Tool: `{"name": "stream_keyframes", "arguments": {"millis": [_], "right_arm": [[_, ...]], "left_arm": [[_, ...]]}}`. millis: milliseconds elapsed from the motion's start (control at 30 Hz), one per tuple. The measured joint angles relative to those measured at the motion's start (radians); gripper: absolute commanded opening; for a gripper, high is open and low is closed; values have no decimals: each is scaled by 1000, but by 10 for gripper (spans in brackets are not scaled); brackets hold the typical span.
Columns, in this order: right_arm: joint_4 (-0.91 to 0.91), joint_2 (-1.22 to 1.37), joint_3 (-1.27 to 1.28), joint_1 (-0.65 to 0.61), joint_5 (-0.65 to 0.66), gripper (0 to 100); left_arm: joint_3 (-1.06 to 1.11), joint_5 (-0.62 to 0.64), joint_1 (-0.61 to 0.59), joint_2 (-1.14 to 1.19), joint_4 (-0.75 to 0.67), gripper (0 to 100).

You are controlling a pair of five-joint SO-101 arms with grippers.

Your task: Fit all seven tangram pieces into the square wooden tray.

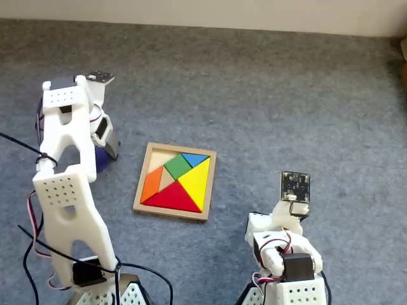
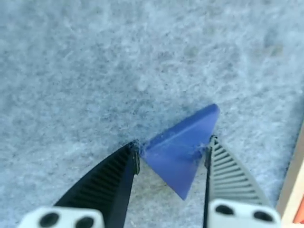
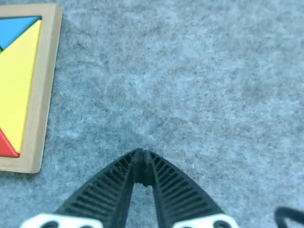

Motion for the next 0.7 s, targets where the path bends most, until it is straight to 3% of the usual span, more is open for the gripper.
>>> {"name": "stream_keyframes", "arguments": {"millis": [700], "right_arm": [[0,0,0,0,0,4]], "left_arm": [[-2,0,12,-2,48,123]]}}
